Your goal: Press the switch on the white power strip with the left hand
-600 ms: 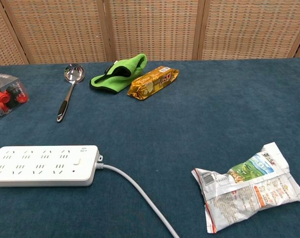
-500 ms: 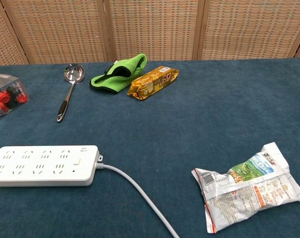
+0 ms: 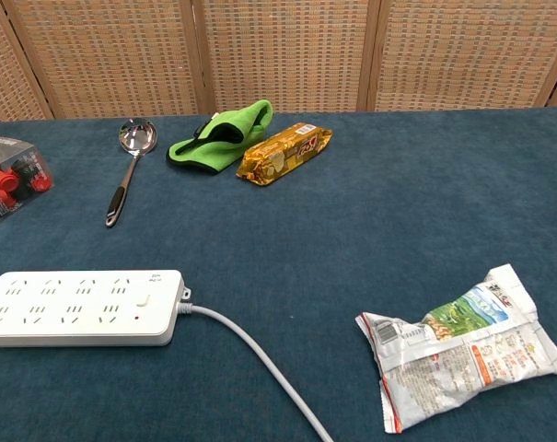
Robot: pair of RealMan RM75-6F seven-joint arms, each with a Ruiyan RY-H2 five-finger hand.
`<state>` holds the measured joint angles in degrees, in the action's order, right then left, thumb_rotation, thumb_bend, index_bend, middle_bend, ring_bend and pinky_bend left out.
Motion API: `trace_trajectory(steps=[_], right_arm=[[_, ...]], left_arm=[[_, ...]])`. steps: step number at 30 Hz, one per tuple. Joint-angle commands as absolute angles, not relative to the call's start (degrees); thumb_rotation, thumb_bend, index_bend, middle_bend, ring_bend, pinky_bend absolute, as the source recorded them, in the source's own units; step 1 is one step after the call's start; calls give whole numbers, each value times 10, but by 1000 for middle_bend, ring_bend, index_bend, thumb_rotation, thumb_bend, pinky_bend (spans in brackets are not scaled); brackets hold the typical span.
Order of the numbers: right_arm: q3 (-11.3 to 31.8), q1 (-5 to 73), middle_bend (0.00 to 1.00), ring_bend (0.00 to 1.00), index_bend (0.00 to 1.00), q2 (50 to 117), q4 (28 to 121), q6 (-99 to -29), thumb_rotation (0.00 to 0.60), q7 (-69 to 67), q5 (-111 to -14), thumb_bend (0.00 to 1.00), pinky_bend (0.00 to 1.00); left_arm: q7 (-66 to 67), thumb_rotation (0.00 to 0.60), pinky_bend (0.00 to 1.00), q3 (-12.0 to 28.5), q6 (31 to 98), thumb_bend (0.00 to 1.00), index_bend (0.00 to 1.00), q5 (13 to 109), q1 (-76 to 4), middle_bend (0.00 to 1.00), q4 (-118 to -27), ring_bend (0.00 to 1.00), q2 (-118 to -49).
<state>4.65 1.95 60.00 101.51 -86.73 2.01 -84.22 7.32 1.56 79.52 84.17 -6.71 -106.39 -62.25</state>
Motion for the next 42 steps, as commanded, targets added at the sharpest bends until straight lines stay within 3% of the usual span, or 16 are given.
trace_trajectory(steps=[1, 10, 25, 37, 42], right_arm=[[47, 21, 0, 0, 0, 599, 1015, -865, 600, 17, -841, 0, 0], [49, 24, 0, 0, 0, 596, 1009, -853, 600, 3, -831, 0, 0], [51, 28, 0, 0, 0, 593, 1007, -843, 600, -8, -822, 0, 0], [51, 28, 0, 0, 0, 591, 1006, -841, 600, -13, -820, 0, 0], [50, 29, 0, 0, 0, 591, 1006, -840, 600, -12, -819, 0, 0]], left_arm=[[77, 600, 1000, 6, 710, 973, 0, 841, -115, 1000, -1055, 1000, -668], [201, 600, 1000, 5, 596, 1000, 0, 741, -181, 1000, -1123, 1000, -724], [276, 600, 1000, 4, 566, 1000, 17, 608, -230, 1000, -1120, 1000, -793], [288, 600, 1000, -10, 591, 1000, 143, 589, -242, 1000, -1106, 1000, -820], [289, 600, 1000, -11, 605, 1000, 151, 587, -243, 1000, -1101, 1000, -828]])
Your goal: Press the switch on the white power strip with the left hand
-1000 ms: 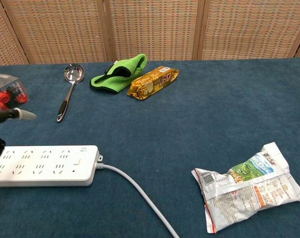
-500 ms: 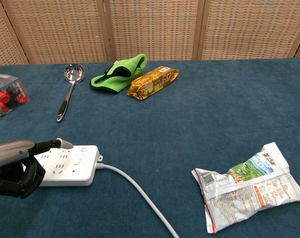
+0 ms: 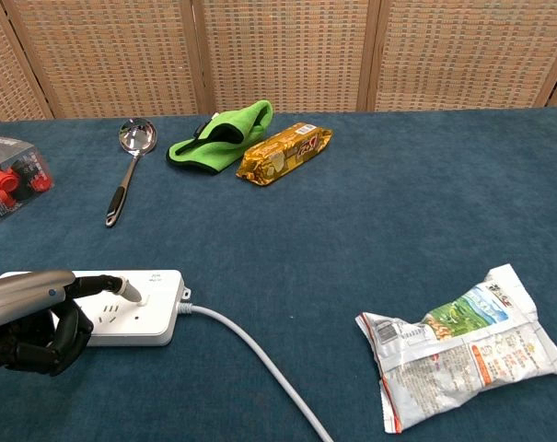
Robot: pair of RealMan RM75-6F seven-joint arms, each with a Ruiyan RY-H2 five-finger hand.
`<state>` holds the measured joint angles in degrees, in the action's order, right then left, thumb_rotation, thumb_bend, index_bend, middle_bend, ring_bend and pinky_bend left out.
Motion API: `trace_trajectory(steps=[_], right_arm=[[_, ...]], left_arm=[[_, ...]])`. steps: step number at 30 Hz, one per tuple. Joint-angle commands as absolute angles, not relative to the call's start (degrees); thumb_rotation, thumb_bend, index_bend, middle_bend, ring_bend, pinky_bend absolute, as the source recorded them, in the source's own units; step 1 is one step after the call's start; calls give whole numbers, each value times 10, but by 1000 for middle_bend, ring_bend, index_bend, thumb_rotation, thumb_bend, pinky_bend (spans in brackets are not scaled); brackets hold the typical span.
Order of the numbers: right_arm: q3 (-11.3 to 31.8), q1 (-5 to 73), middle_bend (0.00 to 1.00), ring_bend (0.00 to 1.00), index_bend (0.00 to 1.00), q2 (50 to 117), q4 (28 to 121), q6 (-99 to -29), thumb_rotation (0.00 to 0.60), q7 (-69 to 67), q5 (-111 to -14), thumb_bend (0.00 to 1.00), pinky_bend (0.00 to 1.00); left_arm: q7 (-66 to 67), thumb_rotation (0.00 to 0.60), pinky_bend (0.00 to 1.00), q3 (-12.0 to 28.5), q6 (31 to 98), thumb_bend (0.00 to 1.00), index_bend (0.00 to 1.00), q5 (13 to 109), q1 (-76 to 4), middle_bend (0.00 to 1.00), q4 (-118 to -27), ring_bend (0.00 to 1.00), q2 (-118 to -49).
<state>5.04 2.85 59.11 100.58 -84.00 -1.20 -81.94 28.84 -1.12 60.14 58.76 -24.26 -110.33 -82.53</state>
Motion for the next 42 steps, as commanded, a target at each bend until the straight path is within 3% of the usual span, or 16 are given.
trace_trajectory(steps=[1, 33, 37, 41, 42], right_arm=[[50, 28, 0, 0, 0, 591, 1006, -840, 600, -11, -819, 0, 0], [50, 28, 0, 0, 0, 590, 1008, -842, 600, -12, -818, 0, 0], [51, 28, 0, 0, 0, 591, 1007, -842, 600, -13, -818, 0, 0], [51, 29, 0, 0, 0, 591, 1007, -840, 600, -12, -818, 0, 0], [51, 29, 0, 0, 0, 591, 1007, -841, 600, -12, -818, 0, 0]], left_arm=[[289, 600, 1000, -11, 607, 1000, 151, 585, -244, 1000, -1100, 1000, -831], [290, 600, 1000, -24, 587, 1000, 169, 505, -281, 1000, -1094, 1000, -833], [275, 600, 1000, -20, 596, 1000, 169, 521, -277, 1000, -1097, 1000, -831], [220, 600, 1000, -7, 644, 1000, 169, 600, -253, 1000, -1105, 1000, -821], [200, 600, 1000, -4, 661, 956, 163, 628, -245, 1000, -1108, 1000, -815]])
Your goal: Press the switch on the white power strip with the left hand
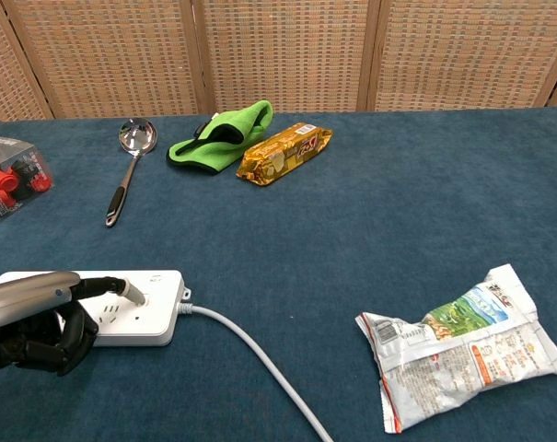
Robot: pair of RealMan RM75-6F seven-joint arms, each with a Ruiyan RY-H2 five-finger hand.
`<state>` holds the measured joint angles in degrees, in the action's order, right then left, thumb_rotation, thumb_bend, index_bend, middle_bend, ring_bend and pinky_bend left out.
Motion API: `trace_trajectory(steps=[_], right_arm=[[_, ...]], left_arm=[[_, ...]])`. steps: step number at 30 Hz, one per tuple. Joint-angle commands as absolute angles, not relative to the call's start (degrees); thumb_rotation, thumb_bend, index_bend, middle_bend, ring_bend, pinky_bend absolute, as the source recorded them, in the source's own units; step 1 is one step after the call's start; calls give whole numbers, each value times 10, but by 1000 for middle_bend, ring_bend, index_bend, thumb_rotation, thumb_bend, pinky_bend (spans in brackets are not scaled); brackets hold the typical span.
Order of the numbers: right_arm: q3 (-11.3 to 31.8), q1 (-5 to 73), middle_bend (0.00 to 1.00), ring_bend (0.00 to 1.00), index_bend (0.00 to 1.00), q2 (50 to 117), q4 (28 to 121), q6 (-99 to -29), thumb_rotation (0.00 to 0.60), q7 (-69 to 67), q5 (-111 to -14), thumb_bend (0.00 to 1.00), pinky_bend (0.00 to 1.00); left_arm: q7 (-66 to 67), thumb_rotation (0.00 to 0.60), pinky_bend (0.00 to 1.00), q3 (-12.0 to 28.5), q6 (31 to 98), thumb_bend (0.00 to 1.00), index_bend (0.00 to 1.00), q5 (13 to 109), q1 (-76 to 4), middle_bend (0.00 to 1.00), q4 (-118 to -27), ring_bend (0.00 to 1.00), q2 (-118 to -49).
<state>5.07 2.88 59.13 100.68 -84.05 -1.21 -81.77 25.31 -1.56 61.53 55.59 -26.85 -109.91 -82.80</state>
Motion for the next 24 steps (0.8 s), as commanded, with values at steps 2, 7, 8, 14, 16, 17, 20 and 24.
trace_trajectory(steps=[2, 7, 8, 14, 16, 17, 20, 24], right_arm=[[50, 29, 0, 0, 0, 591, 1007, -841, 600, -12, -819, 0, 0], [49, 26, 0, 0, 0, 590, 1011, -846, 600, -12, -825, 0, 0], [49, 26, 0, 0, 0, 590, 1012, -847, 600, -12, -826, 0, 0], [46, 25, 0, 0, 0, 592, 1015, -851, 600, -5, -832, 0, 0], [46, 25, 0, 0, 0, 593, 1016, -853, 600, -1, -833, 0, 0], [46, 24, 0, 0, 0, 593, 1016, -854, 600, 0, -833, 0, 0], [46, 23, 0, 0, 0, 594, 1017, -856, 600, 4, -834, 0, 0], [46, 24, 0, 0, 0, 595, 1018, -855, 600, 6, -833, 0, 0]], left_arm=[[155, 600, 992, 2, 700, 704, 138, 692, -227, 969, -1112, 994, -801], [90, 597, 214, -4, 794, 0, 0, 805, -179, 196, -1118, 252, -679], [89, 566, 58, -4, 801, 0, 0, 804, -173, 46, -1120, 67, -659], [89, 334, 0, 0, 865, 0, 0, 805, -128, 0, -1073, 0, -623], [70, 332, 0, 0, 870, 0, 0, 793, -116, 0, -1056, 0, -620], [60, 332, 0, 0, 867, 0, 0, 789, -112, 0, -1050, 0, -619], [32, 336, 0, 1, 860, 0, 0, 781, -104, 0, -1028, 0, -617], [13, 359, 0, 3, 847, 0, 0, 776, -102, 0, -1017, 0, -614]])
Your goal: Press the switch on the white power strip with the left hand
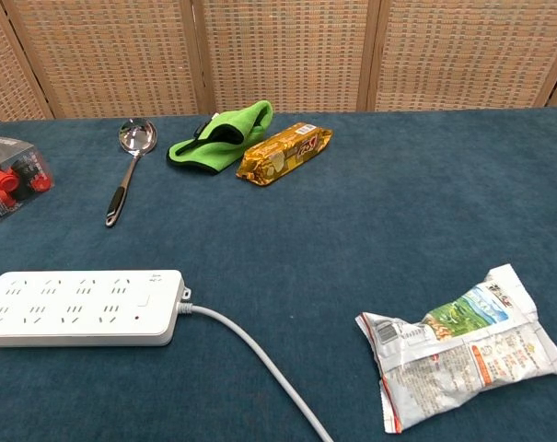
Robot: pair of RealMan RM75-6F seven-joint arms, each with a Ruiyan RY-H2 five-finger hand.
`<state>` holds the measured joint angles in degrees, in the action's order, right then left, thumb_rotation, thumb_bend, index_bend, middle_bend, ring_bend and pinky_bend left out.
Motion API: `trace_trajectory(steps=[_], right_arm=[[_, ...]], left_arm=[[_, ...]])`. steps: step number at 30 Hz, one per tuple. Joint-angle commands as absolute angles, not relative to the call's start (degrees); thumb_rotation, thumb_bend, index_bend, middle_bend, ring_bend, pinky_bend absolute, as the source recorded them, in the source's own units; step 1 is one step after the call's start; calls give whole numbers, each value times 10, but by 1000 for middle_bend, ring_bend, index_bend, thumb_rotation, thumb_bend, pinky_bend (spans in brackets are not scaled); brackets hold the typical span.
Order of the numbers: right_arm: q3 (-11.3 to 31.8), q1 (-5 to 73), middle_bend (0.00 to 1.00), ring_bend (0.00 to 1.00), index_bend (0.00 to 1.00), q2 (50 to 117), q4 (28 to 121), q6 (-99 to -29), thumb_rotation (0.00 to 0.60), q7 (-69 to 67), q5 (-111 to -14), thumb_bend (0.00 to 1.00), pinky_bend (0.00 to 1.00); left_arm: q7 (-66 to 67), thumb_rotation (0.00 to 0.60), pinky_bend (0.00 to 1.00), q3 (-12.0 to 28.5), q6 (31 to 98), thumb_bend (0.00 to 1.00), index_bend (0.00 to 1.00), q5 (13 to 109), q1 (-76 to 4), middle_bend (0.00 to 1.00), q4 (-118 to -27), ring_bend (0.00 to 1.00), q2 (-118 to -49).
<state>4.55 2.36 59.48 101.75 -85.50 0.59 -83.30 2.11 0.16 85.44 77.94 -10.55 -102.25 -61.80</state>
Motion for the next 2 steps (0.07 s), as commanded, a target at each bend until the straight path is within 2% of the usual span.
trace_trajectory(steps=[1, 2], right_arm=[[46, 24, 0, 0, 0, 595, 1018, -855, 600, 7, -833, 0, 0], [46, 24, 0, 0, 0, 595, 1018, -855, 600, 7, -833, 0, 0]], left_arm=[[12, 360, 0, 5, 845, 0, 0, 775, -102, 0, -1017, 0, -612], [12, 362, 0, 6, 845, 0, 0, 775, -102, 0, -1017, 0, -611]])
